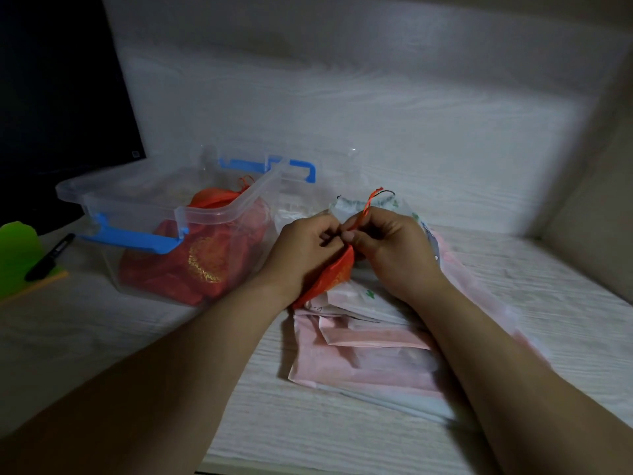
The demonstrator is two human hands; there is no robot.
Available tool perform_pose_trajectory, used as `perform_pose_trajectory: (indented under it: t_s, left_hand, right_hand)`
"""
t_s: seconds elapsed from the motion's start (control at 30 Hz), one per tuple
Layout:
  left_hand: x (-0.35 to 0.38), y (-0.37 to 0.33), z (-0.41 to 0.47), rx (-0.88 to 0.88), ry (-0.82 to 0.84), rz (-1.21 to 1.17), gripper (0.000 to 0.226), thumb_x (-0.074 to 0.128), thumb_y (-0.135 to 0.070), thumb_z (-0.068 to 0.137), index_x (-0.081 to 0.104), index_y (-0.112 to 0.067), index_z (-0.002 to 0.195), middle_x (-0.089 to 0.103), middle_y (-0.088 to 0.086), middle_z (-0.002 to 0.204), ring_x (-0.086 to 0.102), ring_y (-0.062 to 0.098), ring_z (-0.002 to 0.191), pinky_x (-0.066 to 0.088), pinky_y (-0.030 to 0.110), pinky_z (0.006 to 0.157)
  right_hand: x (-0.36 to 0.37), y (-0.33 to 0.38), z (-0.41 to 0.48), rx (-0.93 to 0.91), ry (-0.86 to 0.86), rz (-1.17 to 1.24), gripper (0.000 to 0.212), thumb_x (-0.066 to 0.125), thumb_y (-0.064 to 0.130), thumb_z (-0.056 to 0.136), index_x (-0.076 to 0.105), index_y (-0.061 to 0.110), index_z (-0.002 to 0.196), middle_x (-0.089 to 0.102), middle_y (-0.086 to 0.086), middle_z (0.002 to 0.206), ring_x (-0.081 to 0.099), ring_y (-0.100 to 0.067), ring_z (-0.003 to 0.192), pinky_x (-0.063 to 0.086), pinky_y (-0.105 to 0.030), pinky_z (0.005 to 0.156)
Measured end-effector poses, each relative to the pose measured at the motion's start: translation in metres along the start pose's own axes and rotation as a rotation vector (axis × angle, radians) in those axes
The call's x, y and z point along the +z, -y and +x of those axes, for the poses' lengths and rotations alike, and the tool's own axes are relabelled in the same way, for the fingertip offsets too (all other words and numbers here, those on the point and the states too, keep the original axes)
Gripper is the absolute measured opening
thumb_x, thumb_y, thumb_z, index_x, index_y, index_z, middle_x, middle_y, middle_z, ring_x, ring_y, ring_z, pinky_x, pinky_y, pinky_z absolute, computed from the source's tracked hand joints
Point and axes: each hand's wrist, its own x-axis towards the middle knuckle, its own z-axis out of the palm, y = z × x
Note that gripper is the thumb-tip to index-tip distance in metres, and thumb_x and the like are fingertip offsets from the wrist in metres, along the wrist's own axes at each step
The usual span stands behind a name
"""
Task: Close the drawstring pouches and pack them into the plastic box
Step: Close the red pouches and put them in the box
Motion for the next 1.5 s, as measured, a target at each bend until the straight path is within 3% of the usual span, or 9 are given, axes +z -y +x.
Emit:
perform_pose_trajectory:
  t_s: [0.17, 0.37, 0.5, 0.77, 0.83, 0.97, 1.1, 1.27, 1.5]
  left_hand:
    - [-0.009, 0.001, 0.002, 0.0, 0.106, -0.104, 0.009, 0.071, -0.023, 0.09, 0.07, -0.029, 0.084, 0.072, -0.007, 0.08, 0.066, 0.005, 0.077, 0.053, 0.03, 0.078]
    - [-0.014, -0.005, -0.001, 0.015, 0.129, -0.1, 0.013, 0.071, -0.018, 0.097, 0.065, -0.019, 0.085, 0.069, -0.006, 0.081, 0.061, 0.001, 0.075, 0.048, 0.015, 0.072]
    - [-0.016, -0.007, -0.002, 0.004, 0.146, -0.135, 0.016, 0.068, -0.018, 0.099, 0.061, -0.011, 0.087, 0.066, -0.003, 0.08, 0.058, 0.002, 0.072, 0.047, 0.014, 0.068]
    - [-0.014, 0.003, 0.004, -0.068, 0.105, -0.169, 0.017, 0.061, -0.021, 0.103, 0.057, -0.016, 0.088, 0.061, -0.007, 0.076, 0.057, 0.011, 0.075, 0.051, 0.041, 0.076]
    - [-0.013, 0.002, 0.004, -0.062, 0.074, -0.137, 0.016, 0.059, -0.02, 0.104, 0.057, -0.015, 0.089, 0.061, -0.009, 0.078, 0.058, 0.009, 0.076, 0.052, 0.039, 0.079]
    - [-0.009, -0.003, 0.001, -0.05, 0.048, -0.117, 0.018, 0.058, -0.021, 0.104, 0.055, -0.017, 0.087, 0.062, -0.008, 0.08, 0.057, 0.01, 0.077, 0.052, 0.039, 0.079]
    - [-0.009, 0.002, 0.001, -0.078, 0.038, -0.121, 0.019, 0.058, -0.028, 0.104, 0.055, -0.017, 0.088, 0.063, -0.001, 0.08, 0.057, 0.012, 0.076, 0.053, 0.045, 0.08]
    - [-0.01, -0.005, -0.002, -0.242, 0.156, -0.389, 0.031, 0.054, -0.049, 0.104, 0.072, -0.026, 0.093, 0.076, -0.01, 0.089, 0.07, 0.009, 0.088, 0.056, 0.039, 0.091]
    - [-0.004, -0.001, 0.002, -0.237, 0.097, -0.482, 0.021, 0.066, -0.029, 0.099, 0.07, -0.018, 0.081, 0.071, 0.004, 0.08, 0.065, 0.017, 0.079, 0.052, 0.04, 0.081]
  right_hand:
    - [-0.003, -0.002, 0.002, 0.05, -0.011, 0.07, 0.01, 0.071, 0.0, 0.092, 0.075, 0.01, 0.091, 0.076, -0.006, 0.079, 0.07, -0.015, 0.07, 0.059, -0.038, 0.075]
    - [-0.004, -0.001, 0.001, 0.112, -0.009, 0.171, 0.015, 0.068, -0.002, 0.095, 0.071, 0.012, 0.091, 0.075, -0.019, 0.085, 0.069, -0.027, 0.074, 0.059, -0.052, 0.082]
    - [-0.004, -0.002, 0.002, 0.102, -0.012, 0.139, 0.018, 0.068, 0.001, 0.095, 0.071, 0.018, 0.089, 0.074, -0.013, 0.082, 0.068, -0.022, 0.073, 0.058, -0.051, 0.081]
    - [-0.006, -0.005, 0.006, 0.102, -0.103, 0.169, 0.013, 0.068, 0.011, 0.09, 0.067, 0.022, 0.084, 0.068, 0.0, 0.081, 0.063, -0.017, 0.079, 0.051, -0.039, 0.081]
    - [-0.006, -0.005, 0.006, 0.124, -0.146, 0.212, 0.004, 0.066, 0.018, 0.085, 0.066, 0.022, 0.085, 0.067, -0.002, 0.084, 0.062, -0.02, 0.082, 0.051, -0.042, 0.084]
    - [-0.005, -0.005, 0.004, 0.17, -0.189, 0.34, 0.011, 0.065, 0.002, 0.095, 0.062, 0.012, 0.092, 0.063, -0.011, 0.089, 0.06, -0.027, 0.087, 0.05, -0.042, 0.086]
    - [-0.005, -0.004, 0.005, 0.172, -0.208, 0.242, 0.006, 0.068, 0.022, 0.083, 0.067, 0.02, 0.088, 0.069, -0.009, 0.088, 0.064, -0.025, 0.085, 0.054, -0.048, 0.089]
    - [-0.006, -0.009, 0.008, 0.197, -0.257, 0.155, 0.003, 0.07, 0.023, 0.085, 0.071, 0.02, 0.086, 0.075, -0.006, 0.089, 0.069, -0.022, 0.085, 0.055, -0.052, 0.092]
    - [-0.005, 0.003, 0.004, 0.247, -0.161, 0.282, 0.015, 0.073, 0.021, 0.095, 0.074, 0.007, 0.09, 0.073, 0.001, 0.074, 0.064, -0.009, 0.069, 0.05, -0.026, 0.068]
